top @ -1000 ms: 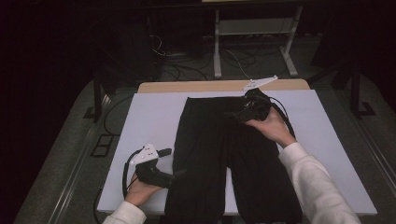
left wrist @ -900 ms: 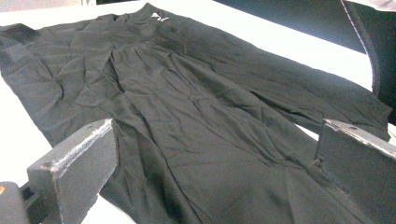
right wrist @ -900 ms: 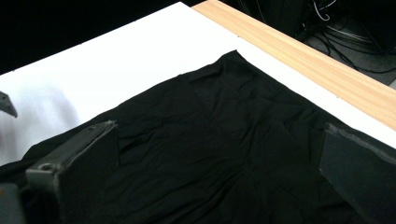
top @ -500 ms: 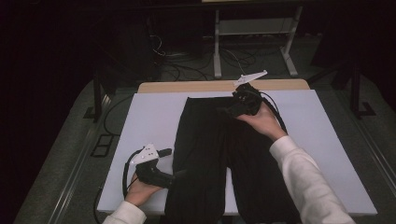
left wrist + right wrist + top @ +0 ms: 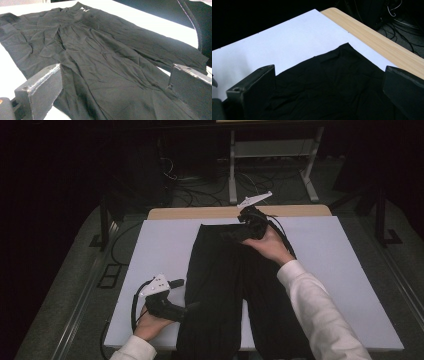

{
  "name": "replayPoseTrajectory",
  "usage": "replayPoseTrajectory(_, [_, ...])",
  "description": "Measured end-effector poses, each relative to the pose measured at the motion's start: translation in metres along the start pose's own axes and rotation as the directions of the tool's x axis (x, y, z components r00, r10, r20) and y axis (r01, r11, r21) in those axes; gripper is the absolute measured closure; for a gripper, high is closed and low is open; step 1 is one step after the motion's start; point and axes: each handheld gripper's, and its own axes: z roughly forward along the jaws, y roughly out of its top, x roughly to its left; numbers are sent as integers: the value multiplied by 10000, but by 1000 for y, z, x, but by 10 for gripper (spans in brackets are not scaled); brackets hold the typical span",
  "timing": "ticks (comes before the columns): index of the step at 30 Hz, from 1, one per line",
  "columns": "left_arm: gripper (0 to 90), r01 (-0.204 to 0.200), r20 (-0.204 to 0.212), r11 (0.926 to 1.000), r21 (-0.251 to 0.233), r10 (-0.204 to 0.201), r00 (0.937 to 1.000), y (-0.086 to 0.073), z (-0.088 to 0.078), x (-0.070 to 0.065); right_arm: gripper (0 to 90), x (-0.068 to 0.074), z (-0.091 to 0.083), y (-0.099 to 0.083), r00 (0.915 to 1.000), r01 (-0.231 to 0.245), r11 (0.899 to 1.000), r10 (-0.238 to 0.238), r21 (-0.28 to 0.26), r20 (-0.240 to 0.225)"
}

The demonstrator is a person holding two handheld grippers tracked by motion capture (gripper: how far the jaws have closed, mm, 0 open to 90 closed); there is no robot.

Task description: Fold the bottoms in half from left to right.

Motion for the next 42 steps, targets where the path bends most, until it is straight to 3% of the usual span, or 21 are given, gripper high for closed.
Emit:
replayPoseTrajectory(18, [0, -20, 58, 10000, 3, 20, 10000, 0, 0, -1, 0, -2, 30, 22, 9998, -168, 9998, 167, -111, -60])
replayPoseTrajectory(28, [0, 35, 70, 10000, -41, -35, 10000, 0, 0, 0, 0, -18, 49, 29, 9978, -646, 9971, 651, -401, 108])
replayPoseTrajectory(42, [0, 88, 93, 9999, -74, -88, 9999, 0, -1, 0, 0, -33, 80, 35, 9959, -842, 9964, 844, -81, 323])
